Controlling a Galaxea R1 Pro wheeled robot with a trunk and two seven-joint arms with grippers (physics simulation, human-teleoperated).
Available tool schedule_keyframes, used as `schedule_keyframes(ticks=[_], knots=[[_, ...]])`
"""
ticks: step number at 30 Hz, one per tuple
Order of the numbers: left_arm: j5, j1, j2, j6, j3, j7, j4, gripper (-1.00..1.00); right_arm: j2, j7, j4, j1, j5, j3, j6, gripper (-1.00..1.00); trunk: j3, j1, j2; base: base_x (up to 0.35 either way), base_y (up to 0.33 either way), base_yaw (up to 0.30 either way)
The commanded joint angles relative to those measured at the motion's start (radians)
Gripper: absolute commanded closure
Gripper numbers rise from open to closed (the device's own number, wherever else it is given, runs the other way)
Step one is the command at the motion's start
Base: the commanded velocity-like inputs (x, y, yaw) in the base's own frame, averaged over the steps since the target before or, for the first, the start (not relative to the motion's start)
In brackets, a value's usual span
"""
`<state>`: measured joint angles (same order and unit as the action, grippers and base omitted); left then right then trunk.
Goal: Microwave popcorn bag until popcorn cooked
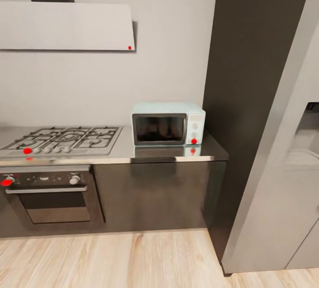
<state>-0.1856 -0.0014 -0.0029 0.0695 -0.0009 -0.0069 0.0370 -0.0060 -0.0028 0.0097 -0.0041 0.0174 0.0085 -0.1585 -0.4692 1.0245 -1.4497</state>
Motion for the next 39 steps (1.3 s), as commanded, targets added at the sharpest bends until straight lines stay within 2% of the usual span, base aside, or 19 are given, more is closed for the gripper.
schedule_keyframes(ticks=[1, 13, 23, 29, 39], knots=[[-0.008, 0.000, 0.000, 0.003, -0.001, -0.001, 0.000, -1.00, 0.000, 0.000, 0.001, 0.000, 0.002, 0.001, -0.004, -1.00, -0.001, 0.001, 0.000, 0.302, -0.128, 0.000], [-0.012, 0.000, 0.001, 0.003, 0.005, -0.001, 0.000, -1.00, 0.000, 0.000, 0.001, 0.000, 0.002, 0.001, -0.004, -1.00, -0.001, 0.001, 0.000, 0.247, -0.172, 0.000], [-0.012, 0.000, 0.000, 0.004, 0.005, -0.001, 0.001, -1.00, 0.000, 0.000, 0.001, 0.000, 0.003, 0.001, -0.004, -1.00, -0.001, 0.001, 0.000, 0.022, -0.017, 0.136], [-0.012, 0.000, 0.000, 0.004, 0.005, -0.001, 0.001, -1.00, 0.000, 0.000, 0.001, 0.000, 0.003, 0.001, -0.004, -1.00, -0.001, 0.001, 0.000, 0.012, 0.000, 0.018], [-0.012, 0.000, 0.001, 0.004, 0.005, -0.001, 0.000, -1.00, 0.000, 0.000, 0.001, 0.000, 0.003, 0.001, 0.000, -1.00, -0.001, 0.001, 0.000, 0.160, -0.067, 0.000]])
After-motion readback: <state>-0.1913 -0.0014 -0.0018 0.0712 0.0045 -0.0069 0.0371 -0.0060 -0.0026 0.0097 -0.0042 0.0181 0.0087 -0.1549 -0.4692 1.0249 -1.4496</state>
